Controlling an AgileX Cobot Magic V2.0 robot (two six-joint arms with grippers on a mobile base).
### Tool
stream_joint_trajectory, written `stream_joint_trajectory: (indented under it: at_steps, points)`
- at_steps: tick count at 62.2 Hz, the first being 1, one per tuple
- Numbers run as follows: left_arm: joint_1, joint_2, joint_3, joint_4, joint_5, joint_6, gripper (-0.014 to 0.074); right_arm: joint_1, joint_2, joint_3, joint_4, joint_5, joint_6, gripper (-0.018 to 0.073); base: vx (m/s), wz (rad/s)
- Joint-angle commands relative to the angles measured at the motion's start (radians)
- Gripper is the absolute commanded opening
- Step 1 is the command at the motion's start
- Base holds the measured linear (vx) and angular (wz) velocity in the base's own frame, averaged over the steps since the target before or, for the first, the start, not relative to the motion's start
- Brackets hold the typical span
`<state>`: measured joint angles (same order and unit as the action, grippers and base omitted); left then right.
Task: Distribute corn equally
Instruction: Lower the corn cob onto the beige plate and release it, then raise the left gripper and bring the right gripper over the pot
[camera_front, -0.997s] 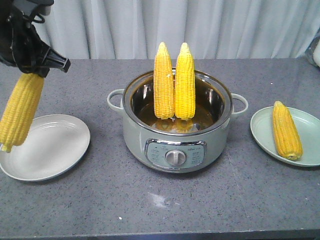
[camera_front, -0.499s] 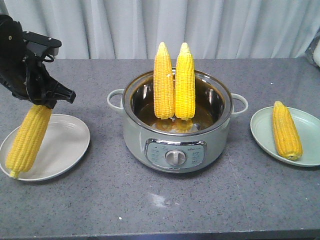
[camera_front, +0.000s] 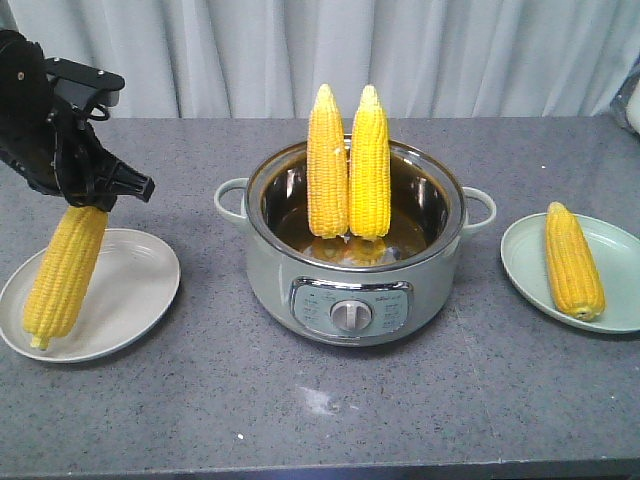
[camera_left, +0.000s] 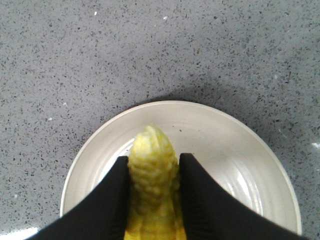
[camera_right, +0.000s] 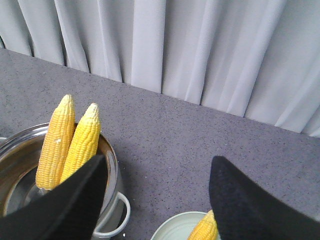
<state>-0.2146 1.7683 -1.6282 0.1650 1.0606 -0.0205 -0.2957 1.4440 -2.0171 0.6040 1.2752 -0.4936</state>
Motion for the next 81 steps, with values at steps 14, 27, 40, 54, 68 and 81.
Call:
stream_joint_trajectory:
  at_steps: [14,27,40,54,68,81]
  points:
    - [0.002,-0.047,-0.023,0.002,-0.035,-0.006,0.0149,-0.005,-0.019,-0.024,0.026,0.015,-0.002,0.0435,0.00,0.00]
    - [0.002,-0.047,-0.023,0.002,-0.022,-0.006,0.0297,-0.005,-0.019,-0.024,0.026,0.015,-0.002,0.0435,0.00,0.00]
    - [0.002,-0.047,-0.023,0.002,-0.014,-0.008,0.0414,-0.005,-0.019,-0.024,0.026,0.015,-0.002,0.0435,0.00,0.00]
    - [0.002,-0.047,-0.023,0.002,0.010,-0.008,0.0418,-0.005,-0.019,-0.024,0.026,0.015,-0.002,0.0435,0.00,0.00]
    - [0.002,-0.065,-0.026,-0.063,0.017,-0.015,0.0417,-0.005,-0.019,-0.024,0.026,0.013,-0.002,0.0435,0.00,0.00]
    - [0.002,-0.131,-0.026,-0.158,-0.023,-0.009,0.0417,-0.005,-0.019,-0.024,0.027,0.009,-0.007,0.0435,0.00,0.00]
